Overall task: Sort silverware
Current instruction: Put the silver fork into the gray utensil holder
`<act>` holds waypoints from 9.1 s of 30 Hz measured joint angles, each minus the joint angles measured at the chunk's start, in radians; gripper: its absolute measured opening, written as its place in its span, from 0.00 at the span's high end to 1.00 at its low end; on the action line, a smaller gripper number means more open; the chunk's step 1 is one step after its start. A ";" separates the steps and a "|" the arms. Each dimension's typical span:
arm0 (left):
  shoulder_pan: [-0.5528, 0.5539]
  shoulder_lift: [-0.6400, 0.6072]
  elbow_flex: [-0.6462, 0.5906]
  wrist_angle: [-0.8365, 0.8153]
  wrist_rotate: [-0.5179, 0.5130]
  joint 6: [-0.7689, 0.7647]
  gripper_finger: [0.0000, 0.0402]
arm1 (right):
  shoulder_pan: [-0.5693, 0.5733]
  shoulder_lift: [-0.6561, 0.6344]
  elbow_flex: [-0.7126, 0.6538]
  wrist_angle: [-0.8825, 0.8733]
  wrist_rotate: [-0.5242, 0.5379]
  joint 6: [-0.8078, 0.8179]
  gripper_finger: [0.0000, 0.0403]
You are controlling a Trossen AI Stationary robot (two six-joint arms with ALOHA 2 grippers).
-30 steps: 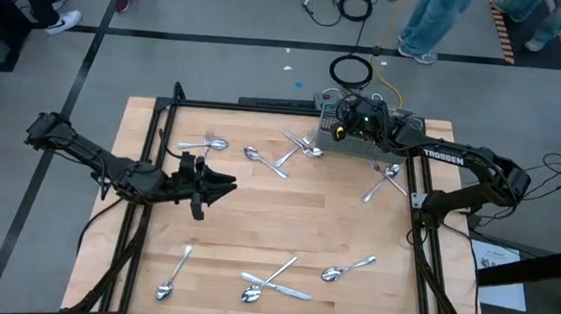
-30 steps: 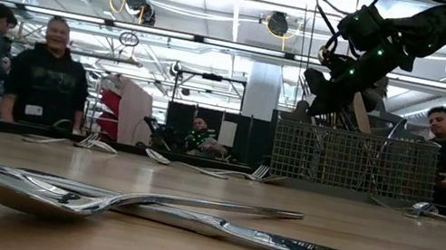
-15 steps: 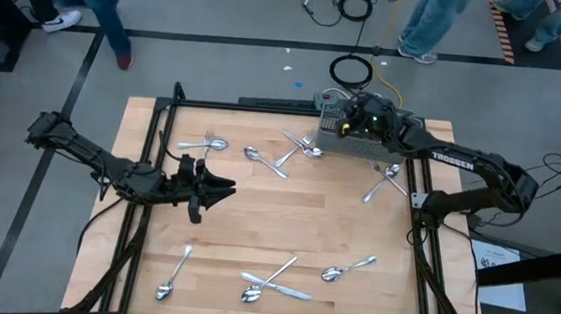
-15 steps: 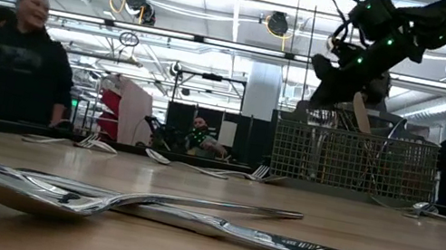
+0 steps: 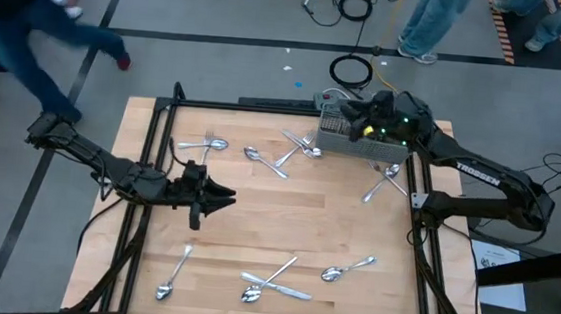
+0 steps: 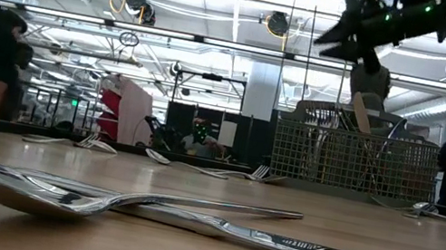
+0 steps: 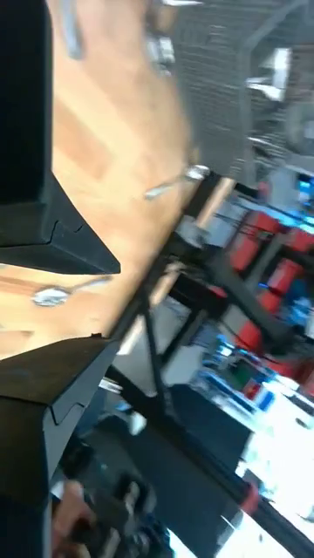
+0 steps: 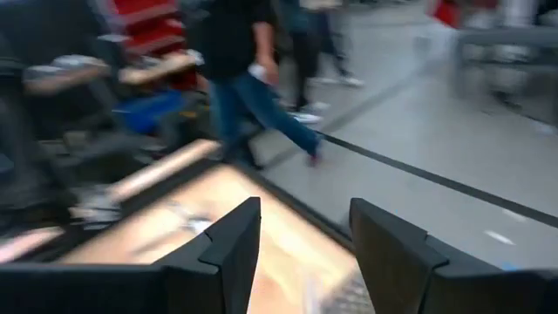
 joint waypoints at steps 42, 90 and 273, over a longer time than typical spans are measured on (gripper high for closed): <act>0.740 0.359 0.001 -0.791 -0.043 -0.338 0.67 | 0.422 -0.026 0.000 0.147 0.042 0.104 0.59; 0.798 0.450 -0.175 -0.577 0.040 -0.391 0.96 | 0.453 -0.026 0.000 0.150 0.038 0.131 0.59; 0.549 0.412 0.431 0.256 1.078 -0.024 0.66 | 0.712 0.261 0.462 0.165 -0.020 -0.231 1.00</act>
